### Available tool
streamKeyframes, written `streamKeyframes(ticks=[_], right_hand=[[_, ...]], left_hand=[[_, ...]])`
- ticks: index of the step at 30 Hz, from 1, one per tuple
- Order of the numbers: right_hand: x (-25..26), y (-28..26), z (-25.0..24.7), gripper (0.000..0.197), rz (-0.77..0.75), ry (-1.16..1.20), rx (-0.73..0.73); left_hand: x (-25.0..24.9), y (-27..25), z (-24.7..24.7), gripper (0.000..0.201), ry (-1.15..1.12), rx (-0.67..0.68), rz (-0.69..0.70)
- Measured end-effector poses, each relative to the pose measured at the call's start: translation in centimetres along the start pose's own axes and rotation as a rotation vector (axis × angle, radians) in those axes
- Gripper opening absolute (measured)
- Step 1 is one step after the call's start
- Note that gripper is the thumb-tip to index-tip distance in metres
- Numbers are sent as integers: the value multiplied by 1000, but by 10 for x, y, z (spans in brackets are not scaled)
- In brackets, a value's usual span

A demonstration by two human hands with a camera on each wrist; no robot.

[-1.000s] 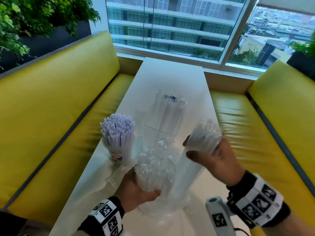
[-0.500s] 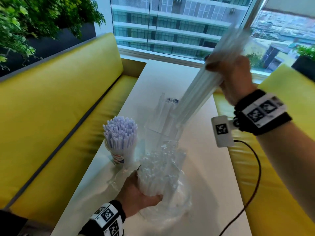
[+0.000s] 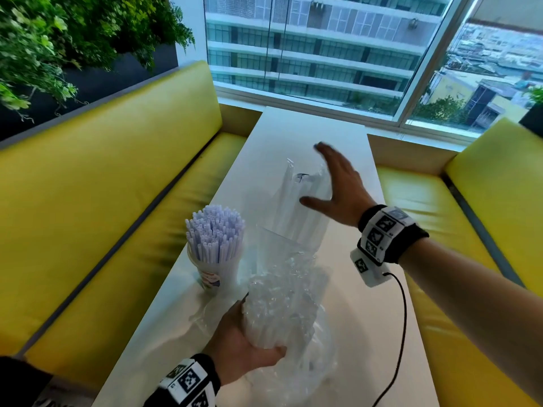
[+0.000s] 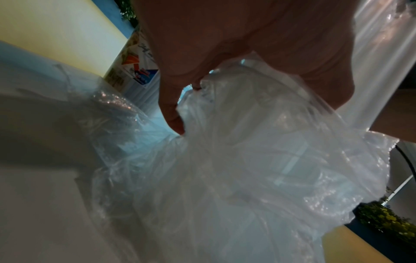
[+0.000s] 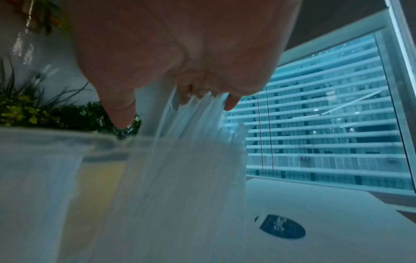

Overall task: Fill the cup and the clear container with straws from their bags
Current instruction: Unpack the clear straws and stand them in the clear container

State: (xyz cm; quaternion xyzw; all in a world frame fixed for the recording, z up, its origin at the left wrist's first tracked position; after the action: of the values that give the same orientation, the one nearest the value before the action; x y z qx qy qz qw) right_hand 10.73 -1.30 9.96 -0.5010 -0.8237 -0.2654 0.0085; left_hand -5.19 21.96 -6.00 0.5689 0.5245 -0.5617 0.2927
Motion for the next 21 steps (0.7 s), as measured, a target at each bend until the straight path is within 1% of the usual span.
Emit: streamKeyframes(ticks=[2,3,8,10,12,14,17,21], right_hand=[[-1,-7,17,99,-56,-115,218],[-3,-10,23,98,-58,-124,268],[-4,-8,23,94,-76,-143,256],[-5,-4,19,93,-103,-175,197],[-8,0,16,95,-95,-173,142],[-10,-2,21,93,-87,-172,177],[-6,-15,37,87,-169,-248,249],[-5,-18,36,89,-199,-220,329]], left_hand=[[0,0,0,67,6,-4,3],[-1,0,0,67,6,-5,3],[0,1,1,67,-7,-11,7],[1,1,1,69,-8,-10,13],[2,0,2,72,-16,-8,12],[3,1,1,74,-20,-6,4],[2,0,1,73,-13,0,0],[-1,-2,1,72,0,3,11]])
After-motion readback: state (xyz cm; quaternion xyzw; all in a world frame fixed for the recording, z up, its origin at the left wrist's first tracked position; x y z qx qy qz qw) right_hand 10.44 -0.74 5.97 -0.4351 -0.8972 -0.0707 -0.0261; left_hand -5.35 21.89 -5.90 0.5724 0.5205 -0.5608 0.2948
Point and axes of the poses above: each hand's wrist, its own y-axis towards the middle knuckle, its own z-axis out of the palm, x = y × z, the point moved 3 cm from there along y, towards the middle knuckle, and after that the axes turned 10 degrees about -z, right-handed, at the moved point
